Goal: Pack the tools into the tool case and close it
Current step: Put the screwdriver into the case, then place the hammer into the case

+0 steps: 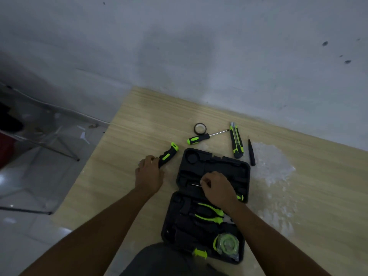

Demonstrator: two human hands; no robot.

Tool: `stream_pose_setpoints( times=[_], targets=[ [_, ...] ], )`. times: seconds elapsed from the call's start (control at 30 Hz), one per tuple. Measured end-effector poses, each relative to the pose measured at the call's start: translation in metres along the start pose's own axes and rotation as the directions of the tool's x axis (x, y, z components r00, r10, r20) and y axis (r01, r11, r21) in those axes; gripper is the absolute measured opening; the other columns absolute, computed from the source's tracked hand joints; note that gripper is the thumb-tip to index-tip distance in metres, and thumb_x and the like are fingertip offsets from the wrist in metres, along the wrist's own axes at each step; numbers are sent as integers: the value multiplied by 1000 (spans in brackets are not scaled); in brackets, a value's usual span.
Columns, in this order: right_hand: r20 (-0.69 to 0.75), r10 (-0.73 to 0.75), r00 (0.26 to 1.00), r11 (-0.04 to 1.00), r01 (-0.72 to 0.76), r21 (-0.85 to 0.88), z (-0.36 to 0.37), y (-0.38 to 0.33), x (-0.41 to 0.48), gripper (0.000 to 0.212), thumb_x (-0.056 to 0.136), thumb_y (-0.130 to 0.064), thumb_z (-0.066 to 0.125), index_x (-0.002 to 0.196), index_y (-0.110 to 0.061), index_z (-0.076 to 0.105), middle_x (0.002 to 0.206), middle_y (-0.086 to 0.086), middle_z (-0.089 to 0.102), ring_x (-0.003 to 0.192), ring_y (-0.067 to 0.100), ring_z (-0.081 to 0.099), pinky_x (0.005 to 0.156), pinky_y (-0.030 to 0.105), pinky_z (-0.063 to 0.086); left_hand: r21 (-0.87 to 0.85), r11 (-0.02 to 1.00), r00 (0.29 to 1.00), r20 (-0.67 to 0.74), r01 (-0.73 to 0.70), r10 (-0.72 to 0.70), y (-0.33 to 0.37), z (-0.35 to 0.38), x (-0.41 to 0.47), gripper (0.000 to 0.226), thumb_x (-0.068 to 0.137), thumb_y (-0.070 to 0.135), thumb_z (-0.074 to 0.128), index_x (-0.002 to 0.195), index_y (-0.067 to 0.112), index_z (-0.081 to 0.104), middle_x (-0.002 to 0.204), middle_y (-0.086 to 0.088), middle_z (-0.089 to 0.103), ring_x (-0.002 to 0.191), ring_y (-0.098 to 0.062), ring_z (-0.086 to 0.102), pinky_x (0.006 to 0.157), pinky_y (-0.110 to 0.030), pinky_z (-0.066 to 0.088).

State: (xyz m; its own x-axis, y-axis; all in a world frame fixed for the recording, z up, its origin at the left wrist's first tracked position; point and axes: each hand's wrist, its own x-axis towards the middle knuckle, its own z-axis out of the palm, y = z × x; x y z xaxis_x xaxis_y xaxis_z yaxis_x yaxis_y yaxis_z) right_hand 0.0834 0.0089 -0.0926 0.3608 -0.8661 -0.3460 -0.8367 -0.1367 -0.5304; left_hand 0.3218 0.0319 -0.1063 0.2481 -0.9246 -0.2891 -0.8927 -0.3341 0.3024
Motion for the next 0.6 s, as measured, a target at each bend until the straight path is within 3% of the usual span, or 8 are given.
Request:
stream_pose_setpoints(
  times=[0.17, 0.4, 0.6],
  targets=[
    [11, 35, 999, 999, -35, 35, 11, -10, -6, 15, 94, -30, 52, 89, -21, 63, 89, 1, 56, 85, 21, 54, 78, 36, 49, 32, 998, 990, 124, 62, -65, -16, 5, 12, 48, 93, 30, 50, 135, 12, 37, 132, -11, 46, 123, -30, 38, 93, -50, 41],
    [13, 79, 997, 996, -79, 45, 14, -4, -20, 17, 95, -29, 51, 91, -18, 63, 92, 4, 59, 82, 20, 56, 78, 39, 51, 4, 1000, 992, 129, 12, -12, -20, 3, 28, 29, 90, 21, 57, 116, 8, 53, 117, -15, 52, 111, -31, 47, 83, -44, 46],
    [-50, 65, 997, 993, -60, 97, 12, -12, -34, 14, 95, -26, 53, 92, -17, 64, 91, 5, 59, 80, 21, 57, 79, 39, 51, -48, 993, 984, 140, -105, 111, -33, 1, 22, 32, 89, 19, 59, 118, 6, 57, 112, -18, 52, 107, -33, 50, 82, -44, 49]
  ],
)
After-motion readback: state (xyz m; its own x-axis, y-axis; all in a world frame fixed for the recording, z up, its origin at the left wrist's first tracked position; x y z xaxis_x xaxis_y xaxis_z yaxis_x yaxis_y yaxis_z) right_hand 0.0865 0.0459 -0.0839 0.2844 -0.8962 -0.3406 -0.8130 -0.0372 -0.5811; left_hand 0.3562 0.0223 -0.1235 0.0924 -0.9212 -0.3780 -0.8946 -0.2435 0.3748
